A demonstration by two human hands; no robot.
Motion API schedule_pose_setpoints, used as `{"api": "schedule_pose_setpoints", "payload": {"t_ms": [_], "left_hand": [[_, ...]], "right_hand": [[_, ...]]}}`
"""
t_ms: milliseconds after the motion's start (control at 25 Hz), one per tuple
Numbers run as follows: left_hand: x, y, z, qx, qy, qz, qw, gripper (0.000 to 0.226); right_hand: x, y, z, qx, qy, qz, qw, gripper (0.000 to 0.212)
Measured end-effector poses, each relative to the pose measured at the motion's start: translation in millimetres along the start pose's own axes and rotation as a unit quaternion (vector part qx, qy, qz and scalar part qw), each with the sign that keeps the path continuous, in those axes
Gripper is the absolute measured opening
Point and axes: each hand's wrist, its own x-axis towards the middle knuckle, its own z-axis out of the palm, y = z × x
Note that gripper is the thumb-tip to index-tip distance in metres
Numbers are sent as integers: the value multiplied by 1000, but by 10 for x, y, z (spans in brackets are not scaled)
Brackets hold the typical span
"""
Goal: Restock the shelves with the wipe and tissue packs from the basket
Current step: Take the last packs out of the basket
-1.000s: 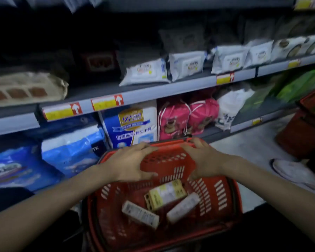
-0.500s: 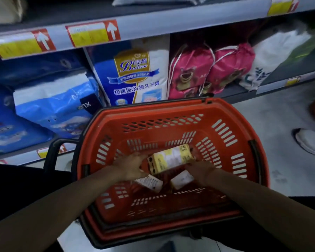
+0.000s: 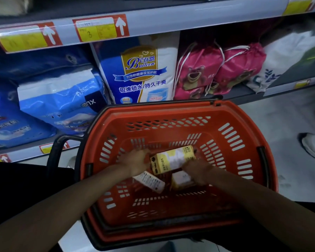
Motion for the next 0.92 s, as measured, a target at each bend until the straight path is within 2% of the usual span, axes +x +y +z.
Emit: {"api": "schedule_pose_setpoints", "payload": {"t_ms": [80,160,200,320,400,480,560,640,720,800,920], "left_hand": [[35,-18,-12,-70,15,-33,997,33],[59,-2,-53,-189,29,-67,979,24],[45,41,-95,-257,35,-78,963,23],[-63,297,-330,-441,44,-110,890,28],[-167,519,-521,-503,63,-82,858,25],[-282,717,-718,-464,103,-3,880,18],[-447,880,-921,-427,122,72,893,15],[-640,1001,-1139,-431,118,130,885,20],[-843,1162,-1356,-425,125,181,878,33],[-1008,1360,-1576,-417,167,216,867,44],[-1229,1717,-1973,-421,248,265,831,36]], "right_hand": [[-103,43,-243,113,-3,12,994,47],[-236,58,-572,242,-24,36,969,22],[-292,65,-718,317,-22,46,947,20],[-523,74,-1108,506,18,46,861,47],[-671,33,-1340,587,57,9,808,51],[-853,-28,-1583,630,103,-35,769,52],[-1062,-59,-1800,648,136,-82,745,51],[-1315,-69,-1996,655,176,-112,726,54],[-1578,-93,-2190,662,219,-140,703,60],[-1834,-144,-2382,670,268,-165,673,63],[-2288,-255,-2674,656,357,-199,635,62]]}}
